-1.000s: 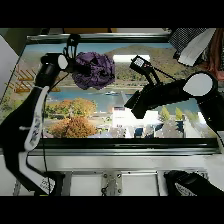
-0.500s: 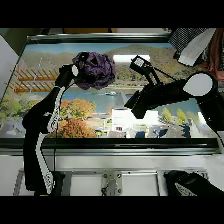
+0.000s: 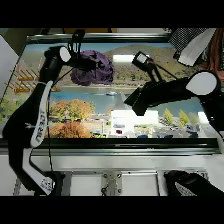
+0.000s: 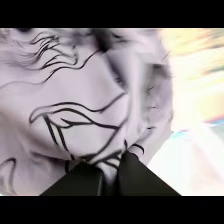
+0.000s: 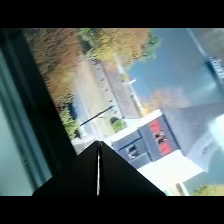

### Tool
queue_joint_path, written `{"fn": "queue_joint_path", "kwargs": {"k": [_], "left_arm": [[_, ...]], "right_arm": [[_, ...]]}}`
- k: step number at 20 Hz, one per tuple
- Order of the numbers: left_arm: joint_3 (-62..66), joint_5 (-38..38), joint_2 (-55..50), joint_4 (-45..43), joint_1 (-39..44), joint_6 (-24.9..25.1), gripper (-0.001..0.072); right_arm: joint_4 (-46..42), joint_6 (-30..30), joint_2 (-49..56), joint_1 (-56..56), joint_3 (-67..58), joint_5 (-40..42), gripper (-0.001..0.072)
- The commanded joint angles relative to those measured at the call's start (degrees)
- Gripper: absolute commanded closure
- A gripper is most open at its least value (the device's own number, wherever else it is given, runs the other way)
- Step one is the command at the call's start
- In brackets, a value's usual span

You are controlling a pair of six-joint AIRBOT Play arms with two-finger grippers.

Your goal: Fold the clothes and pants, and hang the long-sleeved shirts on hangers.

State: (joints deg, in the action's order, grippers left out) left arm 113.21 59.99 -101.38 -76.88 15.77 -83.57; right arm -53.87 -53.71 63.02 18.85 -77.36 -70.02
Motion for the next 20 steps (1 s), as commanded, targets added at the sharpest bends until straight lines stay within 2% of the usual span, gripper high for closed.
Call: {"fn": "queue_joint_path", "kwargs": {"k": [1, 4, 8, 9, 10, 11, 13, 15, 17, 20], "left_arm": [[-8.13, 4.37, 15.21, 0.37, 6.97, -1.38, 0.0689], [-16.04, 6.29, 22.97, 0.39, 17.94, -3.56, 0.0688], [-25.18, -2.95, 26.08, 0.28, 32.48, -4.52, 0.0688], [-26.49, -5.40, 25.75, -0.13, 34.82, -4.52, 0.0581], [-26.67, -6.43, 25.24, -1.29, 35.98, -4.68, 0.0197], [-26.08, -6.25, 24.83, -4.00, 36.00, -7.13, 0.0019], [-24.37, -3.58, 25.05, -10.34, 32.41, -12.28, 0.0019], [-25.92, -1.11, 26.60, -11.58, 24.68, -18.51, 0.0019], [-32.76, 0.35, 28.89, -8.50, 15.41, -23.08, 0.0019], [-47.10, -0.63, 30.67, 3.02, 3.34, -23.02, 0.0019]], "right_arm": [[-8.04, -9.68, -3.08, -5.46, -2.71, 7.72, 0.0683], [-10.10, -17.73, -8.48, -13.14, -2.86, 13.29, 0.0683], [-10.08, -20.33, -13.51, -18.58, -2.84, 13.44, 0.0683], [-10.19, -20.31, -14.34, -18.78, -2.84, 13.42, 0.0683], [-10.23, -20.31, -14.99, -18.78, -2.84, 13.38, 0.0683], [-10.21, -20.31, -15.54, -18.78, -2.84, 13.33, 0.0683], [-10.19, -20.31, -16.15, -18.78, -2.84, 12.52, 0.0683], [-10.19, -20.31, -16.46, -18.75, -2.84, 10.88, 0.0682], [-10.19, -20.31, -16.46, -18.75, -2.84, 8.37, 0.0683], [-10.19, -20.31, -16.46, -18.75, -2.80, 5.90, 0.0683]]}}
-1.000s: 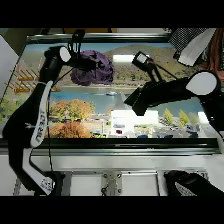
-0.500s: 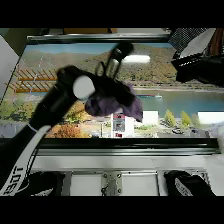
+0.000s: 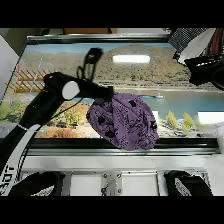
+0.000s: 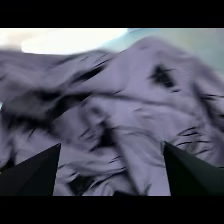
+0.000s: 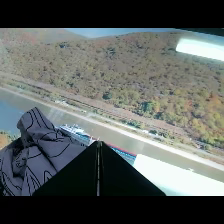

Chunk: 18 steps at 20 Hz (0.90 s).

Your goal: Fold the clothes and pants, and hang the long-sleeved shirts on hangers.

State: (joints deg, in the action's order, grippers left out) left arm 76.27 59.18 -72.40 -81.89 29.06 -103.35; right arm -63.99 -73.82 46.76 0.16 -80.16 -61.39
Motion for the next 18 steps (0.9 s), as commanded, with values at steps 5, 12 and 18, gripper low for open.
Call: {"fn": "queue_joint_path", "kwargs": {"k": [5, 12, 18], "left_arm": [[-26.56, -5.07, -3.41, 26.08, -19.30, 8.00, 0.0019], [-22.80, -5.70, -14.95, 31.93, -14.01, 12.94, 0.0045], [-16.52, -3.72, -12.70, 26.36, -16.09, 12.96, 0.0688]], "right_arm": [[0.11, -0.22, -0.17, -0.07, 0.02, -3.61, 0.0683], [0.07, -0.42, 0.11, -0.07, 0.28, -3.85, 0.0682], [-8.92, -5.73, 0.15, -4.11, 10.25, -10.05, 0.0684]]}}
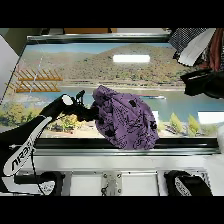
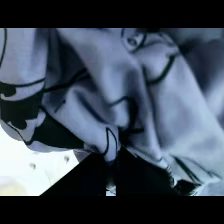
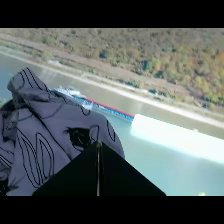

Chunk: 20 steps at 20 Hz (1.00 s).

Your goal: Fold the clothes and pants, and hang the long-sleeved shirts on hangers.

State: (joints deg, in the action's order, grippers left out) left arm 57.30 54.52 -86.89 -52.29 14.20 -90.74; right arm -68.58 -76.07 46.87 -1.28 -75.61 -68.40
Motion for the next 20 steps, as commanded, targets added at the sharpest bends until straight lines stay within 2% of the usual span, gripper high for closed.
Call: {"fn": "queue_joint_path", "kwargs": {"k": [1, 3, 4, 5, 6, 10, 15, 19, 20], "left_arm": [[2.95, 1.44, 3.74, -5.29, -2.23, 0.37, 0.0688], [3.28, 2.54, 7.69, -8.61, -3.87, 0.39, 0.0688], [3.23, 2.97, 9.42, -10.40, -4.37, 0.37, 0.0688], [3.23, 3.39, 10.82, -12.37, -4.81, 0.35, 0.0688], [3.23, 3.76, 11.93, -14.16, -5.14, 0.37, 0.0688], [3.23, 3.98, 13.60, -17.18, -5.11, 0.35, 0.0688], [3.23, 4.00, 13.51, -17.14, -5.07, 0.31, 0.0688], [3.23, 3.93, 13.51, -17.14, -5.07, 0.31, 0.0688], [3.23, 3.96, 13.51, -17.14, -5.07, 0.31, 0.0688]], "right_arm": [[-4.33, -4.70, 0.15, -5.20, 10.64, -2.51, 0.0683], [-4.26, -7.43, 1.27, -9.66, 20.37, -0.42, 0.0674], [-3.93, -8.13, 2.51, -11.37, 25.40, 0.70, 0.0549], [-3.17, -7.96, 4.07, -12.35, 29.70, 1.55, 0.0250], [-2.51, -7.96, 6.01, -12.68, 33.79, 2.84, 0.0037], [5.57, -5.64, 14.16, -11.15, 42.77, 9.07, 0.0061], [13.11, -3.63, 22.23, -3.54, 43.06, 15.93, 0.0062], [18.71, -1.44, 23.15, 2.40, 42.99, 20.04, 0.0065], [18.69, -1.40, 23.15, 3.37, 42.99, 20.76, 0.0187]]}}
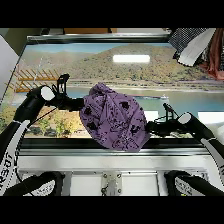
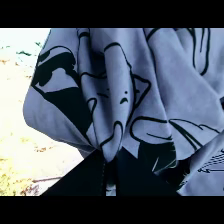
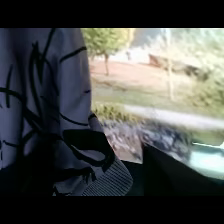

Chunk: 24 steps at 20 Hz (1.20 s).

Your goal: Fold the clothes and pants, and hang the long-sleeved shirts on hangers.

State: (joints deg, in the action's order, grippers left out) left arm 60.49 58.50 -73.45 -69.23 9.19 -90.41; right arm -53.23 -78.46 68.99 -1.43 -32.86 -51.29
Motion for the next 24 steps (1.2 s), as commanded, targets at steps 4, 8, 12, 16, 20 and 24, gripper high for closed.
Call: {"fn": "queue_joint_path", "kwargs": {"k": [4, 8, 12, 16, 20, 24], "left_arm": [[1.38, 0.55, 0.11, -0.52, -0.48, 0.00, 0.0688], [16.70, 3.61, 7.19, -1.62, -3.58, -0.63, 0.0688], [34.86, 4.28, 18.71, -1.66, -2.73, -0.66, 0.0688], [40.92, 3.96, 27.89, -1.81, 0.28, -0.72, 0.0688], [35.71, 3.23, 32.72, -4.42, -1.09, -3.65, 0.0688], [22.97, 4.46, 33.11, -8.09, -8.09, -7.91, 0.0688]], "right_arm": [[0.66, 3.50, -0.07, 2.97, -3.15, 2.86, 0.0684], [-15.21, 3.48, -7.32, -0.15, -28.48, -15.19, 0.0685], [-17.44, 1.11, -14.51, -0.90, -57.51, -23.98, 0.0685], [-17.51, -5.09, -19.91, -0.92, -70.16, -21.99, 0.0685], [-17.53, -11.50, -21.94, -0.92, -70.44, -22.36, 0.0685], [-17.51, -14.78, -17.73, -0.85, -69.53, -31.23, 0.0685]]}}
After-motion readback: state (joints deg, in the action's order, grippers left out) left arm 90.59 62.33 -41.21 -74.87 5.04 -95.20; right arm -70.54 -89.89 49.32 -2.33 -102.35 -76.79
